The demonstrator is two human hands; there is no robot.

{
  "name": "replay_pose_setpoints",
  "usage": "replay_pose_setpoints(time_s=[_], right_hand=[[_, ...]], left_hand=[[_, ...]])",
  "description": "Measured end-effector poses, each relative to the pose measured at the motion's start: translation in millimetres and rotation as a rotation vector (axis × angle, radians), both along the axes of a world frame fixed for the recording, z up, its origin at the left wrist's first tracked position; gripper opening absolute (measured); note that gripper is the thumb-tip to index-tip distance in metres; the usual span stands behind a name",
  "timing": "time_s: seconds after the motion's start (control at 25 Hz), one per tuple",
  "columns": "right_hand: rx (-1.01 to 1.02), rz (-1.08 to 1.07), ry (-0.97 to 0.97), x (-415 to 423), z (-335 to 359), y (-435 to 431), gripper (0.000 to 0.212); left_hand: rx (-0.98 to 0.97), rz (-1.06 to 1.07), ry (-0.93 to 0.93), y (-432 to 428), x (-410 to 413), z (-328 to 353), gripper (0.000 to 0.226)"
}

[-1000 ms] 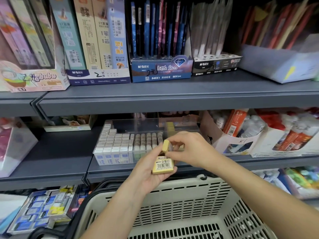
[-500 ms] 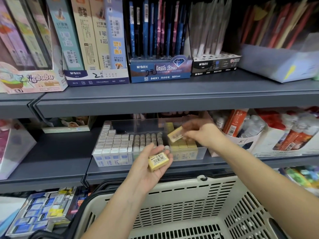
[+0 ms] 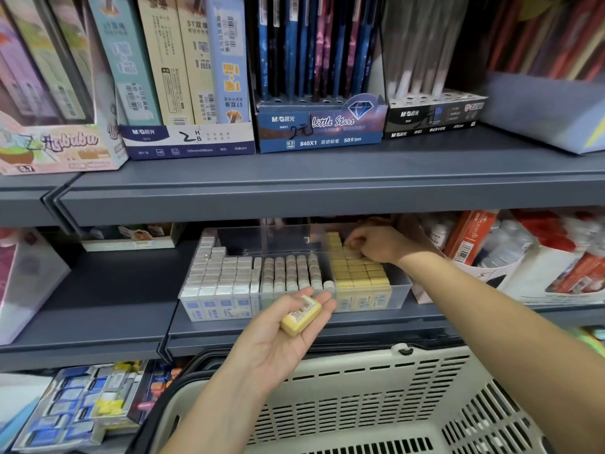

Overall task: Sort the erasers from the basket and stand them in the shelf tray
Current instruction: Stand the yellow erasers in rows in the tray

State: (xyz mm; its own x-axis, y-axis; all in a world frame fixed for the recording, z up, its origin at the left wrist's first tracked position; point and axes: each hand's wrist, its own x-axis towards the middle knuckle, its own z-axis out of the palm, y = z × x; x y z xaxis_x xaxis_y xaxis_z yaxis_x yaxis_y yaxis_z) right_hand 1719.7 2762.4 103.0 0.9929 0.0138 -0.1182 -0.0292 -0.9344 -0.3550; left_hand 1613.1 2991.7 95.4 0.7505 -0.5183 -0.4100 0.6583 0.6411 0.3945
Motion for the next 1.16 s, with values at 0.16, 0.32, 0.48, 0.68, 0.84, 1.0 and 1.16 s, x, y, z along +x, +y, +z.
replay_pose_setpoints(time_s=[0.16,0.32,0.48,0.68,0.84,1.0,1.16], right_hand=[[-0.013,0.003,-0.057,-12.4,10.4,10.0,0.029],[0.236,0.120,-0.197,-55.5,30.0,45.1,0.020],[0.487,0.242,-0.098,-99.9,38.5,71.8,0.010],[0.659,0.095,0.093,-109.5,30.5,72.6,0.010],[0.815,0.059,0.185,-110.7,32.9,56.2,0.010],[0.745,-0.182,-0.071,-84.9,40.9,22.8,0.016],[0.104,-0.207,-0.302,-45.4,34.4,0.4,0.019]], left_hand=[[0.195,-0.026,-0.146,0.9,-0.1,-2.0,0.029],[0.323,0.074,-0.219,1.0,-1.0,-4.1,0.035],[0.379,0.133,-0.323,-0.3,-3.8,-6.8,0.032],[0.390,0.086,-0.291,-7.0,-6.9,-5.6,0.036],[0.338,0.084,-0.187,-3.9,-0.9,-4.8,0.009],[0.469,0.097,-0.318,0.3,2.6,-7.6,0.019],[0.550,0.148,-0.453,2.0,4.6,-11.0,0.024]])
